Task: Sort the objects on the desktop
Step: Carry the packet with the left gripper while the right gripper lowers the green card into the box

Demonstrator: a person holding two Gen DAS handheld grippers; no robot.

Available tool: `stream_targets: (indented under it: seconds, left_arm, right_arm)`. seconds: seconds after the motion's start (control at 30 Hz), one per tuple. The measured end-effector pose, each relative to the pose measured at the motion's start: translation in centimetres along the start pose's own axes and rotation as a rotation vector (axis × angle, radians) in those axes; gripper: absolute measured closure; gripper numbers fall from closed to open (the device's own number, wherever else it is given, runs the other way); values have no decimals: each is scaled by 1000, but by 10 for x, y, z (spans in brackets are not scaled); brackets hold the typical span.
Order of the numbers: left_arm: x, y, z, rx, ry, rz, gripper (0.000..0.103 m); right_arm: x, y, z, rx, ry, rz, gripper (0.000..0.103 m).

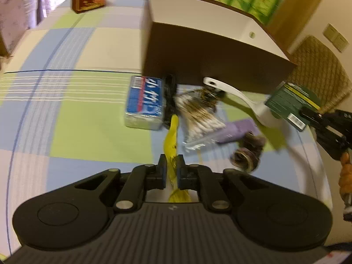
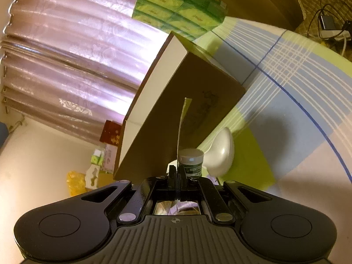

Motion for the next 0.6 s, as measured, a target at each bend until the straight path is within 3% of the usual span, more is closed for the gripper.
stream_targets:
  seconds: [0.3,0.4,0.6]
  left_arm:
    - [17,23,3,-37,33,3,86]
    - [9,27,1,-45,12,24,85]
    - [-2,21,0,-37,-34,-11,91]
  right_arm:
    - [15,4,-9,-34,42,-40,103]
    - [16,3,-12,-40,43,-41,103]
    - [18,1,-14,-47,51,-35,103]
Point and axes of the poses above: each gripper's, at about its wrist camera, not at the fingertips, and y roughly the way its jaws point, x to its right, z to its top, the point moved 8 cm from there along y, roughly the way its jaws point, and after that the axes turned 6 degrees about -z, right-handed, at the moved point
